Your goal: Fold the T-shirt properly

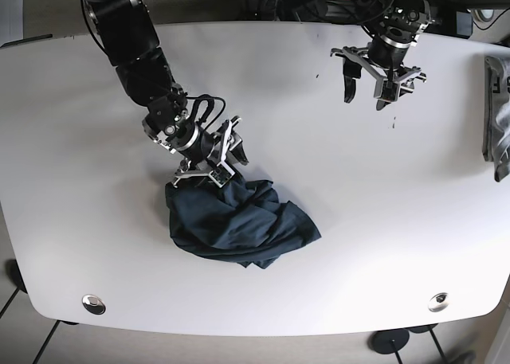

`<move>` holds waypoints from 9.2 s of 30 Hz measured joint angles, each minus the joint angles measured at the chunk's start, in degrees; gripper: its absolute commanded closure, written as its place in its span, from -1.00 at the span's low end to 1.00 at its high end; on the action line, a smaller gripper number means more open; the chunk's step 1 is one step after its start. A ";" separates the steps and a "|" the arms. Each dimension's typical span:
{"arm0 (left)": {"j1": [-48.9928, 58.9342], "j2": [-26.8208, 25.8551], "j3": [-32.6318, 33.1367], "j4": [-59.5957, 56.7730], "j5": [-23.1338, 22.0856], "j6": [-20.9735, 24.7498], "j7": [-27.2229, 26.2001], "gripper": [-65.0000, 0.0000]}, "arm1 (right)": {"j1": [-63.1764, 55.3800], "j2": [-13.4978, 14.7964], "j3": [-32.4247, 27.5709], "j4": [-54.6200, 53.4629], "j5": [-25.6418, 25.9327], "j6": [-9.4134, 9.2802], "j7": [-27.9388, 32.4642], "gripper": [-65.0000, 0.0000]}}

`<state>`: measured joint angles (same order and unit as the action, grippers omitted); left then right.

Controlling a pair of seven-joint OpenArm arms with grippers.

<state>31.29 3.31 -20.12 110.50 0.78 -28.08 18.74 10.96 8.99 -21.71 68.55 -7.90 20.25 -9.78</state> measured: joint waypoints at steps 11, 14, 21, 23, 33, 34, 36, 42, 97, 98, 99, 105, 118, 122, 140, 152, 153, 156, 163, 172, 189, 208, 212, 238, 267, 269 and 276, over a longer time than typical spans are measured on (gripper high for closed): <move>0.02 -0.02 -0.17 0.00 0.02 0.00 0.07 -0.13 | 0.26 -4.46 5.29 -6.05 -4.63 -0.79 6.62 0.96; 0.00 -0.02 -0.17 0.00 0.02 -0.02 0.07 -0.13 | -1.16 -4.52 5.46 -4.66 -4.94 -1.27 6.67 0.95; 0.00 -0.02 -0.17 0.00 0.00 0.00 0.07 -0.13 | -14.05 -4.09 5.11 20.94 -6.21 -0.28 -6.88 0.95; 0.00 -0.02 -0.17 0.00 0.00 -0.02 0.04 -0.13 | -16.55 -4.24 4.70 28.35 -6.23 -0.42 -8.37 0.95; -0.02 -0.02 -0.17 0.02 -0.02 -0.02 0.04 -0.13 | -21.62 -3.91 -0.07 44.06 -6.01 0.00 -16.92 0.93; 0.00 -0.02 -0.17 0.00 0.00 -0.02 0.07 -0.13 | -20.48 -3.91 -0.04 43.93 -6.03 -0.20 -17.03 0.90; -0.02 -0.02 -0.17 0.02 0.00 0.00 0.04 -0.13 | -18.53 -3.93 0.31 43.91 -6.03 -0.39 -17.68 0.50; 0.00 -0.02 -0.17 0.02 0.00 -0.02 0.07 -0.13 | -17.66 -3.58 0.37 38.66 -5.88 -0.35 -18.69 -0.70; 0.13 0.02 -3.63 3.45 -0.59 -0.22 -0.13 -0.12 | 15.15 -10.23 9.92 44.54 1.73 6.95 -34.05 0.94; 0.17 0.02 -3.65 3.45 -0.59 -0.22 -0.13 -0.12 | 17.94 -10.40 11.02 44.06 3.74 6.88 -35.65 0.94; 0.17 0.04 -3.74 3.45 -0.52 -0.20 -0.09 -0.12 | 20.63 -10.38 11.87 43.47 5.81 6.71 -37.29 0.94; 0.13 0.13 -3.85 3.65 -0.44 -0.20 0.00 -0.12 | 35.56 -10.29 13.07 41.88 11.93 6.32 -40.68 0.94; -15.28 0.02 -3.61 3.85 0.04 -0.22 0.07 -0.13 | 42.77 -11.17 12.79 39.74 14.16 6.78 -43.19 0.94; -19.30 -0.04 -2.34 3.80 0.46 -0.04 0.11 -0.13 | 42.47 -11.08 12.87 39.76 14.16 6.78 -43.21 0.94; -17.88 -1.11 12.90 -6.58 0.44 0.26 0.11 -0.15 | 41.05 -11.19 12.87 39.60 13.92 6.58 -43.21 0.94; -27.50 2.69 23.43 -31.04 0.04 9.49 -13.99 -0.14 | 41.05 -11.19 12.87 39.60 13.97 6.58 -43.19 0.94; -28.44 2.69 24.90 -33.44 0.04 10.86 -16.98 -0.14 | 41.05 -11.21 12.87 39.60 13.94 6.58 -43.19 0.94; -31.10 2.71 28.41 -40.65 0.02 15.37 -23.43 -0.14 | 40.92 -11.19 12.87 39.60 13.94 6.58 -43.19 0.94; -41.48 2.47 34.95 -58.84 -0.52 25.40 -34.49 -0.14 | 38.99 -11.17 12.87 39.43 13.92 6.58 -43.04 0.94; -47.58 5.53 37.33 -70.47 -0.66 26.05 -41.29 -0.14 | 39.08 -11.21 12.87 39.36 13.94 6.62 -43.21 0.94; -51.06 4.90 45.68 -71.65 -10.88 26.21 -39.28 -0.14 | 41.53 -13.77 12.72 39.36 13.97 6.58 -43.19 0.94; -53.44 0.92 46.27 -66.66 -15.45 26.36 -34.58 0.96 | 41.51 -11.82 13.07 36.00 13.68 6.38 -42.27 0.94; -51.08 -2.73 46.14 -61.07 -15.47 26.60 -34.05 0.96 | 41.53 -10.91 13.09 33.48 12.28 6.34 -38.45 0.94; -53.07 -31.67 20.17 -34.86 -41.13 21.14 -8.90 0.97 | 39.98 -3.56 28.00 -11.21 4.94 -0.61 -10.36 0.94; -1.53 -31.32 7.50 -14.80 -41.16 20.98 -8.94 0.97 | -32.09 -8.00 42.34 35.26 13.77 0.44 -17.73 0.94; -0.52 -31.30 7.50 -13.90 -41.18 21.16 -8.96 0.97 | -33.77 -9.29 42.60 35.63 13.75 0.74 -17.70 0.93; 1.86 -31.39 7.15 -13.14 -41.11 21.16 -8.96 0.97 | -34.84 -9.64 43.01 40.46 21.03 0.76 -22.40 -0.23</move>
<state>33.15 -28.08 -12.97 97.36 -40.34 -6.92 9.78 -23.88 -0.64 21.30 109.01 13.13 21.02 -32.18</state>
